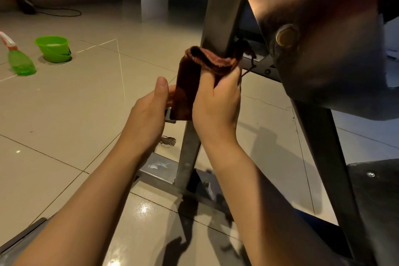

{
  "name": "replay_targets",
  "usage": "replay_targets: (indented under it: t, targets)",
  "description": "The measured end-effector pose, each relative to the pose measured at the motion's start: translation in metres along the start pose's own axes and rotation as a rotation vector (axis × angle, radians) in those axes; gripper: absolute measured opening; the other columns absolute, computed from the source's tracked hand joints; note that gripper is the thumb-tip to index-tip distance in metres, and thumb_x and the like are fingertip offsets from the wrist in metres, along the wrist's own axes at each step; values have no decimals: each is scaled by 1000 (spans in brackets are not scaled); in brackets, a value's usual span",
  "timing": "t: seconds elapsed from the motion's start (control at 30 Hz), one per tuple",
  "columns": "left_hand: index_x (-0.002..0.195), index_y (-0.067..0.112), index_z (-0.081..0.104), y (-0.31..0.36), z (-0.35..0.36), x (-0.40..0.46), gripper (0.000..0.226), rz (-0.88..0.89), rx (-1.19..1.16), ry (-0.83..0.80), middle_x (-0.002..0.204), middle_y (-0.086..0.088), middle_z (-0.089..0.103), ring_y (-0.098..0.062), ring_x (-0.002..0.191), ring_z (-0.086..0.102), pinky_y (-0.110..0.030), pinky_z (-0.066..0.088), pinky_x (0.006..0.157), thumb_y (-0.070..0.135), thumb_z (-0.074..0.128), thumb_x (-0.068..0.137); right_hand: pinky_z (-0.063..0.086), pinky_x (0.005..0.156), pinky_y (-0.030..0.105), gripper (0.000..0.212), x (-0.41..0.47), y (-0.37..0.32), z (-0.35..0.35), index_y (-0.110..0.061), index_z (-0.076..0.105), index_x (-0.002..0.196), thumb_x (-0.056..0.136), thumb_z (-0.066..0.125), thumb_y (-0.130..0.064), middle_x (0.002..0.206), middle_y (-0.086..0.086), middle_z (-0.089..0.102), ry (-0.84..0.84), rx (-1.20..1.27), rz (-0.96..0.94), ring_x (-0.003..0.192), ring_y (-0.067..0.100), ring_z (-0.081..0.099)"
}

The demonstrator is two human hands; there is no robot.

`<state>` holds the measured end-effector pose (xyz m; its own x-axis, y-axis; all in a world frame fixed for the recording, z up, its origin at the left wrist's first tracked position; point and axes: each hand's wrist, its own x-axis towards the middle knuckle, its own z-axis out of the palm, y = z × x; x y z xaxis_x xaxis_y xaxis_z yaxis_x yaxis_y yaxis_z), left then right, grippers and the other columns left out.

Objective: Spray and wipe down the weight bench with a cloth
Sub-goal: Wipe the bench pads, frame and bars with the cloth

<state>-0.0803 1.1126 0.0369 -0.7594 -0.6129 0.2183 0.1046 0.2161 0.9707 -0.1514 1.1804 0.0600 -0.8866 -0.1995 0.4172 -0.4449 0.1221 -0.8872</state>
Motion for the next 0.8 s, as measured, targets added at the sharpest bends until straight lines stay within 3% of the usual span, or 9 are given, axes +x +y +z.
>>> replay_targets:
  t: [0.13, 0.2, 0.3, 0.4, 0.5, 0.57, 0.67, 0.73, 0.8]
  targets:
    - [97, 42, 61, 0, 1, -1, 54, 9, -51, 14, 98, 24, 65, 9, 98, 60, -17, 40, 94, 63, 13, 81, 41, 105, 30, 64, -13, 34, 5, -12, 35, 146, 91, 42, -43, 137, 8, 52, -14, -30, -25, 125, 23, 50]
    - [96, 37, 64, -6, -1, -1, 65, -29, -65, 25, 98, 20, 67, 8, 96, 61, -14, 39, 90, 64, 8, 78, 40, 102, 28, 55, -34, 66, 4, -19, 33, 147, 98, 47, -39, 136, 2, 51, -159, -24, 156, 125, 20, 49]
    - [96, 34, 66, -17, -4, -4, 73, -83, -26, 14, 101, 15, 69, 3, 98, 62, -15, 37, 86, 65, 2, 78, 45, 92, 28, 35, -53, 102, -5, -21, 43, 130, 98, 51, -34, 115, -2, 54, -363, -83, 383, 116, 20, 53]
    - [95, 32, 66, -25, -6, -9, 75, -115, -13, 5, 102, 13, 69, 1, 99, 62, -20, 37, 91, 66, 1, 77, 44, 84, 25, 15, -54, 97, -12, -31, 47, 105, 95, 59, -31, 104, -9, 53, -328, 0, 461, 111, 18, 54]
    - [93, 33, 67, -24, -8, -7, 71, -96, -48, 25, 95, 17, 70, 6, 95, 63, -12, 40, 89, 63, 3, 83, 46, 87, 21, 28, -33, 56, -13, -30, 52, 119, 93, 62, -27, 111, -12, 56, -206, 137, 331, 110, 11, 54]
    - [94, 38, 66, -21, -8, -4, 66, -81, -55, 31, 93, 20, 70, 9, 91, 64, -7, 41, 81, 64, 6, 84, 46, 80, 12, 32, -11, 22, -15, -27, 49, 123, 94, 60, -20, 106, -13, 57, -161, 211, 180, 100, 1, 54]
    - [101, 37, 66, -23, -10, -2, 69, -71, -46, 34, 104, 13, 70, 2, 98, 65, -18, 42, 88, 69, 9, 79, 39, 78, 4, 42, 11, 2, -13, -24, 37, 138, 99, 52, -25, 113, -15, 52, -172, 198, 11, 97, -5, 48]
    - [99, 39, 65, -25, -12, -3, 67, -75, -26, 38, 103, 15, 70, -1, 100, 64, -24, 42, 94, 69, 9, 79, 35, 87, 12, 50, 6, 17, -12, -24, 26, 148, 102, 43, -31, 121, -14, 45, -209, 95, -9, 104, -1, 44]
    - [97, 42, 64, -28, -15, -5, 64, -83, -1, 40, 104, 15, 69, -4, 104, 63, -29, 40, 100, 70, 9, 79, 36, 84, 16, 43, -8, 47, -13, -26, 32, 144, 102, 40, -33, 110, -19, 44, -284, 6, 62, 93, -4, 45]
